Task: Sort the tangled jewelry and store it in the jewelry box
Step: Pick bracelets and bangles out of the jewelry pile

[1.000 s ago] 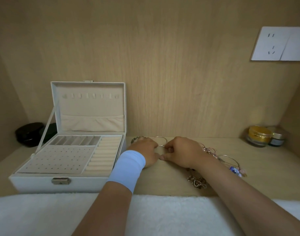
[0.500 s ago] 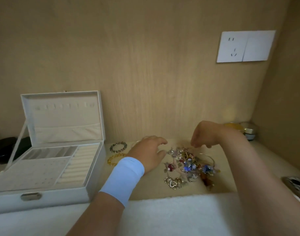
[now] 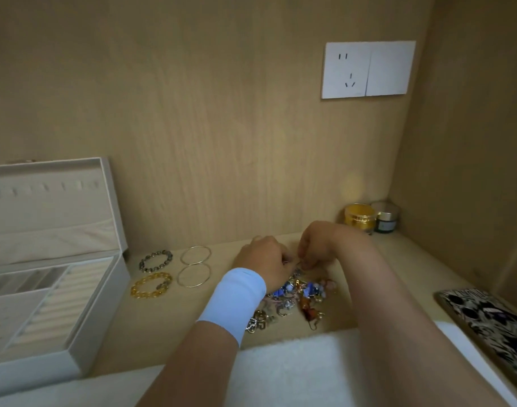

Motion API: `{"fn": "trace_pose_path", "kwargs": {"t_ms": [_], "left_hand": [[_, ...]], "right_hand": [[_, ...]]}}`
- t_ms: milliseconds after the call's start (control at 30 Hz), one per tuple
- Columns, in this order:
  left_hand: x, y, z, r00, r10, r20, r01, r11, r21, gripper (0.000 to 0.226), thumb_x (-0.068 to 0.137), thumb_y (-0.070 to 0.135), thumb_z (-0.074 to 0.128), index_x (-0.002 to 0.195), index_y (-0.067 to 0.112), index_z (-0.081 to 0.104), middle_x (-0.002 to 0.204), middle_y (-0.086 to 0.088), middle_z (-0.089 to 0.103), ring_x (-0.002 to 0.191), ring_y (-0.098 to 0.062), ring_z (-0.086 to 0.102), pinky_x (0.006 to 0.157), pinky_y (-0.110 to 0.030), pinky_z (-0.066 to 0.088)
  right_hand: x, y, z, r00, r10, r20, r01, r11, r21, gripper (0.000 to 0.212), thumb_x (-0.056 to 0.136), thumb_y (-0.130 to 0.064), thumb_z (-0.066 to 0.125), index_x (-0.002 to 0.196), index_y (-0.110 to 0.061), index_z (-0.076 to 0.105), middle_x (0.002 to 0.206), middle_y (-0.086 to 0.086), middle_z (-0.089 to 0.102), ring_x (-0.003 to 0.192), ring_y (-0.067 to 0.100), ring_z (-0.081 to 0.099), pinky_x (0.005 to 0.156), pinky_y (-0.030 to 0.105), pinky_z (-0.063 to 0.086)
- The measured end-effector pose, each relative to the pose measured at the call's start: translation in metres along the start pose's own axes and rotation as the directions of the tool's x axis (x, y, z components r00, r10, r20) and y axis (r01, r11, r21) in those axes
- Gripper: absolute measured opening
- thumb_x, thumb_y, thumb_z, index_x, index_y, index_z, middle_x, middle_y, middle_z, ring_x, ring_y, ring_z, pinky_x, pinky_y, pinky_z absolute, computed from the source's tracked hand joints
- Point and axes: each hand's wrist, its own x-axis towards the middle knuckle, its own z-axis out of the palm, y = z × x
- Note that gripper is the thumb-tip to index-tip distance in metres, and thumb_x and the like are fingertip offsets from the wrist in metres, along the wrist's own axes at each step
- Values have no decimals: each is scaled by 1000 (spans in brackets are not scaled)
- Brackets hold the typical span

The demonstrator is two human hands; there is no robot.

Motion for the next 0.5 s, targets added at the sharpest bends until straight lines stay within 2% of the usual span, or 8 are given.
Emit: {"fn": "trace_pose_path", "kwargs": {"t_ms": [100, 300, 367, 433, 500], "left_hand": [[2, -2, 3, 1000, 10, -8, -10, 1000, -2, 23, 93, 38, 58, 105, 29, 76, 113, 7, 68, 117, -21, 51, 99, -40, 46], [-1, -4, 3, 1000, 23, -20, -23, 999, -26, 28, 93, 47, 57, 108, 31, 74, 114, 6, 64, 117, -18, 48, 99, -38, 44], [-1, -4, 1, 1000, 2, -22, -4, 993, -120, 23, 92, 46, 58, 104, 32, 73, 109, 7, 63, 112, -16, 51, 98, -37, 45], [0, -3, -4, 999, -22, -24, 15, 965, -260, 17, 93, 38, 60, 101, 31, 73, 105, 9, 65, 103, -13, 58, 95, -33, 48], [-1, -3, -10, 999, -44, -16, 35, 922, -386, 12, 93, 34, 62, 100, 30, 71, 102, 11, 67, 95, -9, 62, 89, -28, 48]], "right_hand": [[1, 1, 0, 1000, 5, 9, -5, 1000, -11, 42, 71, -32, 86, 109, -17, 74, 103, 3, 73, 96, 24, 69, 90, 42, 58], [-8, -2, -5, 1000, -7, 16, 9, 996, -94, 29, 84, -33, 75, 106, -14, 73, 96, 4, 70, 95, 24, 69, 89, 40, 58], [-15, -2, -14, 1000, -23, -7, 23, 998, -59, 22, 88, -28, 71, 103, -12, 74, 90, 4, 72, 86, 21, 71, 80, 35, 58], [-25, -4, -24, 997, -57, -44, 57, 998, -11, 15, 90, -22, 70, 99, -11, 75, 84, 4, 72, 73, 17, 67, 64, 29, 52], [-32, -7, -32, 991, -111, -75, 115, 992, 50, 9, 90, -17, 69, 95, -11, 75, 87, 8, 75, 68, 17, 65, 59, 29, 51]]}}
